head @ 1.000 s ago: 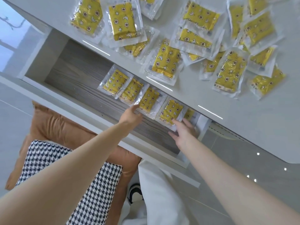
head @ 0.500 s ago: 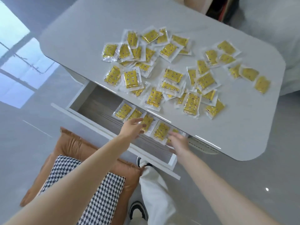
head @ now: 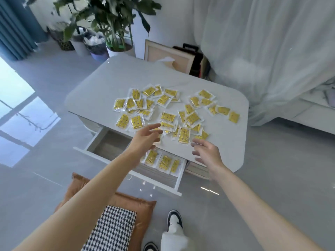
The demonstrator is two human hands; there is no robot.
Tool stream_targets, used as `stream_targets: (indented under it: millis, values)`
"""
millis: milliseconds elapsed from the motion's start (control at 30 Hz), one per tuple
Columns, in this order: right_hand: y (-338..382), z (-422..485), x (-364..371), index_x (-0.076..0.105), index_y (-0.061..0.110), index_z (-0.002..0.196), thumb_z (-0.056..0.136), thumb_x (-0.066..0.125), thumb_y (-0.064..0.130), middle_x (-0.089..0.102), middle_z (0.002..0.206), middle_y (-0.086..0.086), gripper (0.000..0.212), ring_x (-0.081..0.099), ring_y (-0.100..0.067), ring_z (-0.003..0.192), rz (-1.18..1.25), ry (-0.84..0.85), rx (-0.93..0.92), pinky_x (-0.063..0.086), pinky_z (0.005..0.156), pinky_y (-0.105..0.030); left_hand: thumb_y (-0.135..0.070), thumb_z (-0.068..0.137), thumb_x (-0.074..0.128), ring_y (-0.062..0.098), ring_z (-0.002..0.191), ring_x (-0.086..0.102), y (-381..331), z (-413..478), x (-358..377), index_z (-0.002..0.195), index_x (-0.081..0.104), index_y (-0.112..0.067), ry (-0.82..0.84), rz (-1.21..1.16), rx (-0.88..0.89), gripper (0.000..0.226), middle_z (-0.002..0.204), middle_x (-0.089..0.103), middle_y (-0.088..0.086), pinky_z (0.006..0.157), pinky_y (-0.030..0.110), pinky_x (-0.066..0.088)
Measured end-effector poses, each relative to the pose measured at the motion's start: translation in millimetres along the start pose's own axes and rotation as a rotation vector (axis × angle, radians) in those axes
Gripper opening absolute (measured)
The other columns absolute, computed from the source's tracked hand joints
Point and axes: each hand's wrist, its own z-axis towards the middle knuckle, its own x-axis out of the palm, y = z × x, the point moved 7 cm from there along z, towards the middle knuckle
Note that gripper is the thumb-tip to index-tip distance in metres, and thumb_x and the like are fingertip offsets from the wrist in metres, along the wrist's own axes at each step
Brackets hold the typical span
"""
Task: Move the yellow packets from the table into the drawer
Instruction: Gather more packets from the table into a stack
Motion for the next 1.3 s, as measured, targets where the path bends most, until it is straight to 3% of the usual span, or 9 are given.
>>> stream_targets:
  millis: [267, 600, 1000, 1300]
  values:
    - [81.1, -59.8, -82.4, 0.063, 0.019, 0.113, 0.095, 0.049, 0.01, 0.063, 0.102, 0.005, 0.025, 0.059, -0.016, 0.09, 0.076, -0.035, -0.105, 0.051, 0.094, -0.039, -0.011, 0.097, 0.044, 0.017, 0.111, 0.059, -97.1, -49.8, 36.2, 0.131, 0.051, -0.024, 0.048, 0.099, 0.107, 0.038, 0.125, 0.06, -0.004, 0.097, 0.035, 0.047]
    - [125.2, -76.6, -201.9, 0.064, 0.025, 0.104, 0.093, 0.053, 0.013, 0.065, 0.109, 0.001, 0.02, 0.06, -0.014, 0.087, 0.128, -0.038, -0.197, 0.051, 0.082, -0.032, -0.013, 0.097, 0.045, 0.02, 0.11, 0.058, -151.9, -77.0, 126.6, 0.14, 0.04, -0.018, 0.078, 0.087, 0.088, 0.044, 0.128, 0.059, 0.0, 0.093, 0.034, 0.048]
    - [147.0, -41.9, -351.9, 0.064, 0.024, 0.103, 0.09, 0.053, 0.01, 0.066, 0.098, 0.007, 0.022, 0.059, -0.017, 0.086, 0.018, 0.111, -0.226, 0.049, 0.081, -0.032, -0.013, 0.097, 0.046, 0.019, 0.109, 0.058, -195.3, -80.6, 276.4, 0.136, 0.046, -0.018, -0.028, 0.011, 0.118, 0.04, 0.129, 0.057, 0.0, 0.091, 0.032, 0.048]
    - [172.6, 8.5, -402.0, 0.061, 0.026, 0.105, 0.092, 0.052, 0.012, 0.065, 0.103, 0.006, 0.022, 0.06, -0.015, 0.085, -0.138, 0.218, -0.278, 0.049, 0.078, -0.03, -0.011, 0.095, 0.045, 0.021, 0.114, 0.057, -205.8, -41.6, 346.0, 0.132, 0.05, -0.02, -0.083, 0.032, 0.1, 0.039, 0.127, 0.057, -0.001, 0.096, 0.036, 0.046]
